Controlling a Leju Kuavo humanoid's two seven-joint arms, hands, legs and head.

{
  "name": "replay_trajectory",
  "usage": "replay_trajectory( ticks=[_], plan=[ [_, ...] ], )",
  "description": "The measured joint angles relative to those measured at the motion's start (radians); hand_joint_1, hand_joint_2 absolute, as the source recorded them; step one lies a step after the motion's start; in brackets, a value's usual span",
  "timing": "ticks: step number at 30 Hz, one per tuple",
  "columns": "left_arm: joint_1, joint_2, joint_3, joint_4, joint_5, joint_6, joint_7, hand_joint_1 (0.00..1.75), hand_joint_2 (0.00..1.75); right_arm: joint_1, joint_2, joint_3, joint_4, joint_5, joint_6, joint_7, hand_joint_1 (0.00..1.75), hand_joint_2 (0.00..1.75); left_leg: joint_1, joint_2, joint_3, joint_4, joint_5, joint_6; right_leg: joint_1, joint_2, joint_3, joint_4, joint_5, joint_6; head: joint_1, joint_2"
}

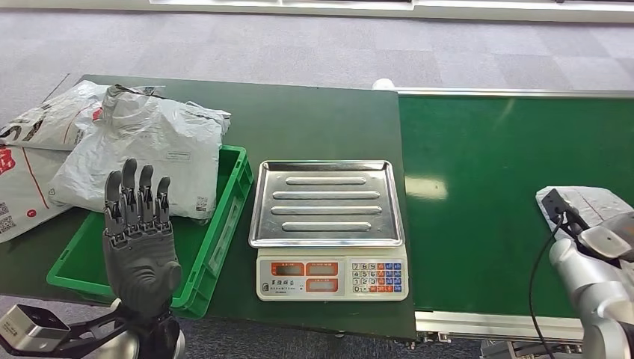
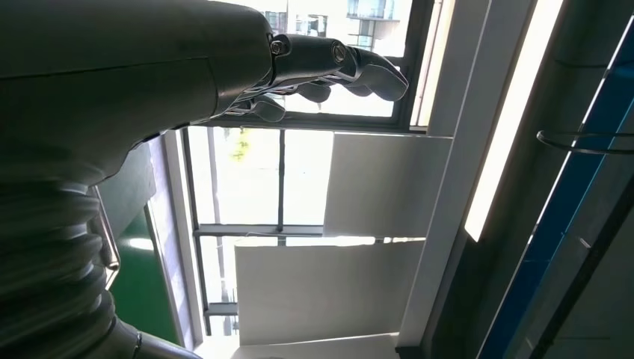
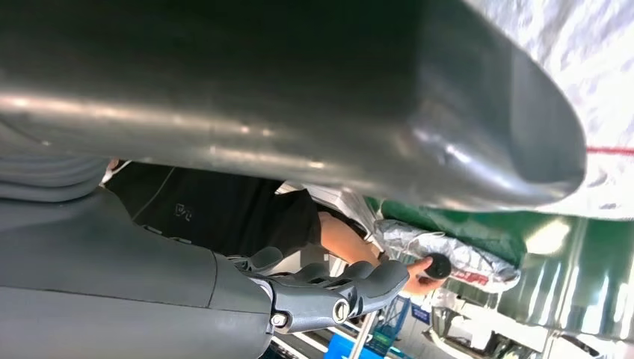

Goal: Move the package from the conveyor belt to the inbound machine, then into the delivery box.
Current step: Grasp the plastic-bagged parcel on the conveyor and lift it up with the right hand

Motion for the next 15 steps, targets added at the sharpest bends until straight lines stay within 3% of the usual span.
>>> replay_trajectory(
  ticks=[6,15],
  plan=[
    [-0.003,-0.003,0.001,0.001,-0.002,0.000,-0.002,0.00,1.75,-0.004,0.014,0.000,0.005,0.018,0.062,0.007,0.00,0.00,0.000,0.000,0.000,0.000,0.000,0.000,0.000,0.000,0.000,0.000,0.000,0.000,0.000,0.000],
    [-0.007,-0.003,0.001,0.004,-0.002,0.000,-0.007,0.00,1.75,-0.004,0.022,-0.004,0.008,0.008,0.081,0.004,0.00,0.00,0.000,0.000,0.000,0.000,0.000,0.000,0.000,0.000,0.000,0.000,0.000,0.000,0.000,0.000]
  ],
)
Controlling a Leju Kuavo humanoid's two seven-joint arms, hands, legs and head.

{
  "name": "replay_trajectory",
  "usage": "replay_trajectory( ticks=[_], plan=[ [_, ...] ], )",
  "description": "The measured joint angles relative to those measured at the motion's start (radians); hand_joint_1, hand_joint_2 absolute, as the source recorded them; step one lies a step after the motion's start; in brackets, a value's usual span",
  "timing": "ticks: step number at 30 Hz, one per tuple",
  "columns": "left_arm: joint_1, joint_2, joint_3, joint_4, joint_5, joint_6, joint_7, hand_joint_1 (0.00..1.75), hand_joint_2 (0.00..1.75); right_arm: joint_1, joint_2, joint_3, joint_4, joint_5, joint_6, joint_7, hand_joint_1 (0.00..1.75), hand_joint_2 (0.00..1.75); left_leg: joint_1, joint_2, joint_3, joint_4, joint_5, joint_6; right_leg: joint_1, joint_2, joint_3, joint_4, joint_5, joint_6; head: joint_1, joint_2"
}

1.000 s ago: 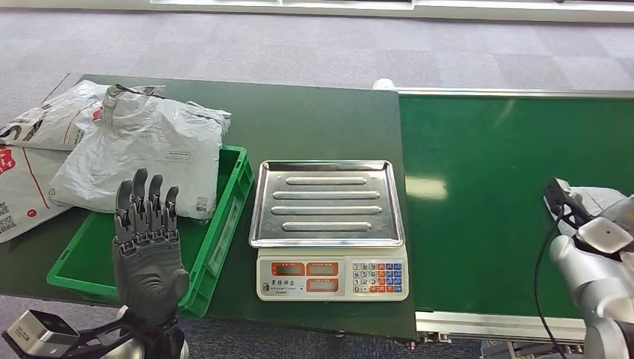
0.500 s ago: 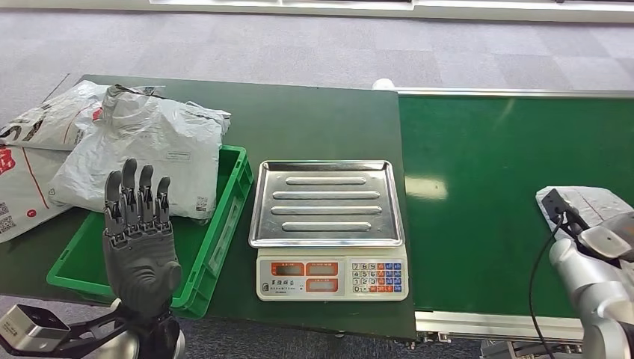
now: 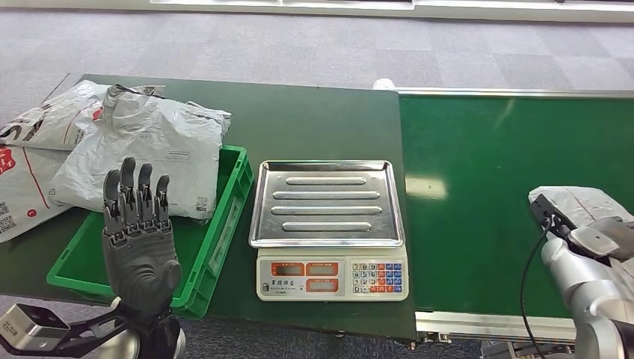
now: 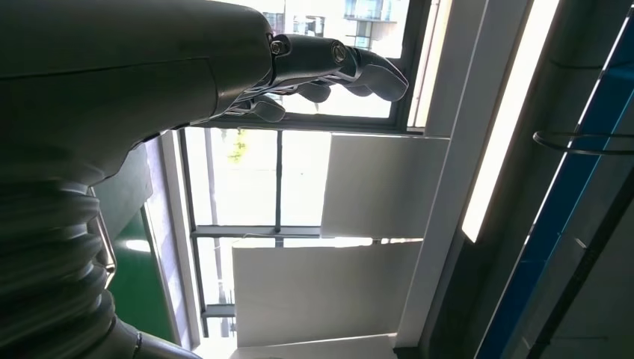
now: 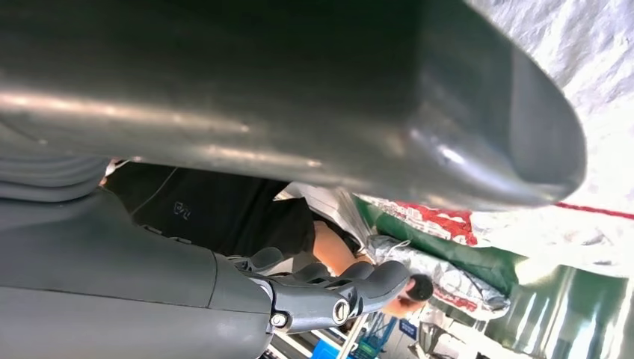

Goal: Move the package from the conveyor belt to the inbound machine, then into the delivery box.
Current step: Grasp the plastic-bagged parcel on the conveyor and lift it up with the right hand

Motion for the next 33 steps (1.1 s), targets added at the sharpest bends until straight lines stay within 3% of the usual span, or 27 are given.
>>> replay_trajectory(
  ticks=[9,13,16,18,26,33],
  plan=[
    [-0.004,-0.001,0.000,0.003,-0.022,0.006,-0.002,0.00,1.75,0.012,0.024,-0.032,0.004,-0.022,0.052,-0.003,0.00,0.00,0.000,0.000,0.000,0.000,0.000,0.000,0.000,0.000,0.000,0.000,0.000,0.000,0.000,0.000],
    [-0.003,-0.001,0.001,0.002,-0.028,0.006,-0.002,0.00,1.75,0.013,0.034,-0.043,0.003,-0.019,-0.100,-0.058,0.00,1.75,0.000,0.000,0.000,0.000,0.000,0.000,0.000,0.000,0.000,0.000,0.000,0.000,0.000,0.000],
    [-0.002,-0.001,0.006,-0.002,-0.025,0.005,-0.001,0.00,1.75,0.013,0.035,-0.070,-0.004,-0.059,-0.238,-0.183,0.00,1.75,0.000,0.000,0.000,0.000,0.000,0.000,0.000,0.000,0.000,0.000,0.000,0.000,0.000,0.000],
    [-0.001,-0.001,0.011,-0.003,-0.023,0.001,-0.001,0.00,1.75,0.012,0.034,-0.092,-0.008,-0.072,-0.260,-0.240,0.00,1.75,0.000,0.000,0.000,0.000,0.000,0.000,0.000,0.000,0.000,0.000,0.000,0.000,0.000,0.000],
    [-0.005,-0.001,0.024,0.001,-0.023,-0.012,-0.002,0.00,1.75,-0.003,0.016,-0.113,-0.021,-0.025,-0.156,-0.251,0.00,1.75,0.000,0.000,0.000,0.000,0.000,0.000,0.000,0.000,0.000,0.000,0.000,0.000,0.000,0.000],
    [-0.013,-0.001,0.027,0.008,-0.027,-0.023,-0.002,0.00,1.75,-0.037,-0.008,-0.113,-0.022,0.005,0.004,-0.276,0.00,1.75,0.000,0.000,0.000,0.000,0.000,0.000,0.000,0.000,0.000,0.000,0.000,0.000,0.000,0.000]
  ],
)
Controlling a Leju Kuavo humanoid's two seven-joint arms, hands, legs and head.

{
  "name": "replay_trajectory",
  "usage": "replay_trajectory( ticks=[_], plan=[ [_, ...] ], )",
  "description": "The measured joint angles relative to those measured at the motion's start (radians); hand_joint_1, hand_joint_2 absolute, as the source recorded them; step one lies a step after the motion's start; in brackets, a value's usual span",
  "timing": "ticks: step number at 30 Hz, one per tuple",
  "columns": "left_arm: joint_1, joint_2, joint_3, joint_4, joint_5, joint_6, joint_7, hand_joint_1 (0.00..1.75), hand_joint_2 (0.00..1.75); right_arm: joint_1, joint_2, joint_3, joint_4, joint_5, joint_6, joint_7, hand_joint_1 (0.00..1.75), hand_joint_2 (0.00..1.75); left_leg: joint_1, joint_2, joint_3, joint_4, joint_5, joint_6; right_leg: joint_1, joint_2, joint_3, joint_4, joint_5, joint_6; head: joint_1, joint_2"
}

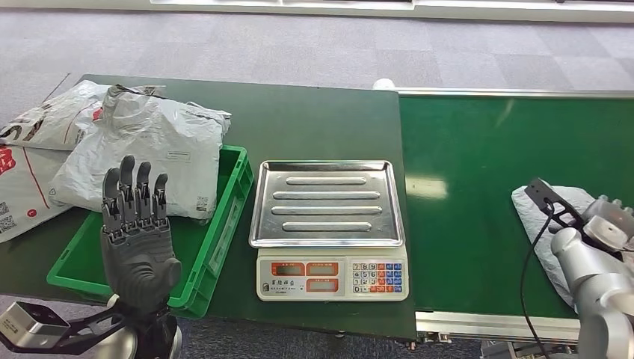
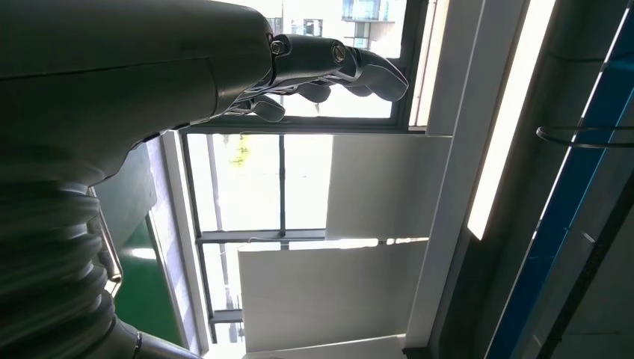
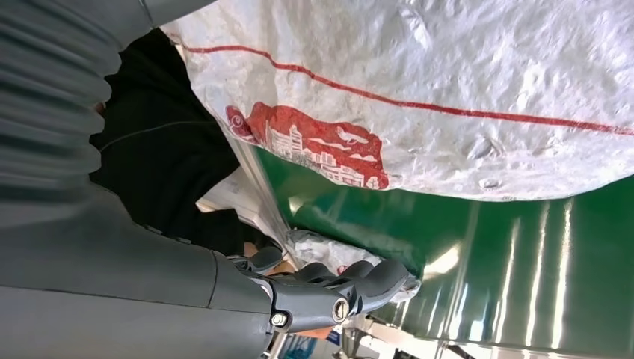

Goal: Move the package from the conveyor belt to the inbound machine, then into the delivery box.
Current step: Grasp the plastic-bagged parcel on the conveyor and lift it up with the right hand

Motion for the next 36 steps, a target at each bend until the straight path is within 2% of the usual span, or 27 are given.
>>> replay_trajectory(
  ticks=[9,14,17,25,36],
  plan=[
    [-0.006,0.000,0.004,0.004,-0.003,-0.002,0.000,0.00,1.75,-0.018,-0.013,0.000,0.000,0.001,0.034,-0.007,0.00,1.75,0.000,0.000,0.000,0.000,0.000,0.000,0.000,0.000,0.000,0.000,0.000,0.000,0.000,0.000],
    [-0.016,-0.002,0.014,0.011,-0.016,-0.034,0.000,0.00,1.75,-0.026,-0.020,-0.012,0.001,-0.020,0.217,-0.062,0.00,1.75,0.000,0.000,0.000,0.000,0.000,0.000,0.000,0.000,0.000,0.000,0.000,0.000,0.000,0.000],
    [-0.016,-0.004,0.027,0.016,-0.024,-0.048,0.000,0.00,1.75,-0.026,-0.023,-0.028,0.001,-0.024,0.252,-0.078,0.00,1.75,0.000,0.000,0.000,0.000,0.000,0.000,0.000,0.000,0.000,0.000,0.000,0.000,0.000,0.000],
    [-0.011,-0.007,0.052,0.011,-0.032,-0.054,0.000,0.00,1.75,-0.024,-0.024,-0.049,0.001,-0.004,0.233,-0.099,0.00,1.75,0.000,0.000,0.000,0.000,0.000,0.000,0.000,0.000,0.000,0.000,0.000,0.000,0.000,0.000],
    [-0.004,-0.009,0.068,-0.010,-0.039,-0.035,0.000,0.00,1.75,0.005,-0.014,-0.051,0.001,0.017,0.154,-0.092,0.00,1.75,0.000,0.000,0.000,0.000,0.000,0.000,0.000,0.000,0.000,0.000,0.000,0.000,0.000,0.000]
  ],
)
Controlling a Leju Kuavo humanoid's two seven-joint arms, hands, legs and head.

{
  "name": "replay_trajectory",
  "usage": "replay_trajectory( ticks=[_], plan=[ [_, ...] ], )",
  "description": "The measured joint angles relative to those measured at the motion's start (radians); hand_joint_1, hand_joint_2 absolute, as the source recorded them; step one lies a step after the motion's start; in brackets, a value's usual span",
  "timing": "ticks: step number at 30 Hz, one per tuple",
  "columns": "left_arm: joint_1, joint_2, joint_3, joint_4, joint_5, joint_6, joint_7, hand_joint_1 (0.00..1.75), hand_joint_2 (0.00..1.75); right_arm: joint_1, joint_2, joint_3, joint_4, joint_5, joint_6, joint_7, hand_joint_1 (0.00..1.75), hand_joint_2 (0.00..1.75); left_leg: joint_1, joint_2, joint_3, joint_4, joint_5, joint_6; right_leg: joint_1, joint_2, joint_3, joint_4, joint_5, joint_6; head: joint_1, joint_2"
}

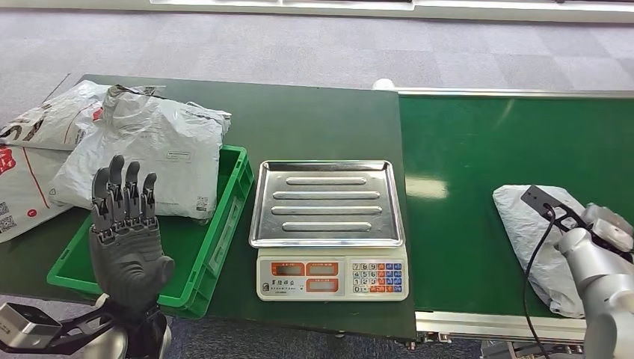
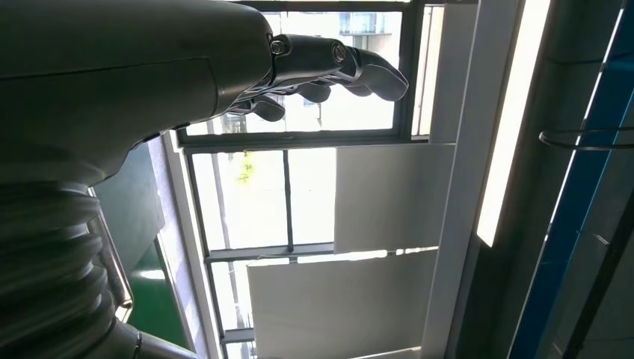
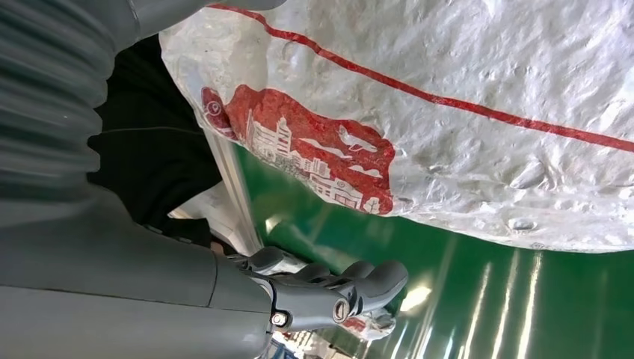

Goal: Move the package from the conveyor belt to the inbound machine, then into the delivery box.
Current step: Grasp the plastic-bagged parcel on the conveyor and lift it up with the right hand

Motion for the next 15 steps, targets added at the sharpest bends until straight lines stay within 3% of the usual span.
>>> replay_trajectory(
  ticks=[10,15],
  plan=[
    [0.001,-0.001,0.003,-0.004,-0.016,-0.004,0.000,0.00,1.75,0.049,0.030,-0.035,0.000,-0.036,0.086,-0.043,0.00,1.75,0.000,0.000,0.000,0.000,0.000,0.000,0.000,0.000,0.000,0.000,0.000,0.000,0.000,0.000],
    [0.000,-0.001,0.005,-0.004,-0.028,-0.020,0.000,0.00,1.75,0.093,0.048,-0.049,-0.011,-0.060,0.194,-0.267,0.00,1.75,0.000,0.000,0.001,0.000,0.000,0.000,0.001,0.000,0.001,0.000,0.000,0.000,0.000,0.000]
  ],
)
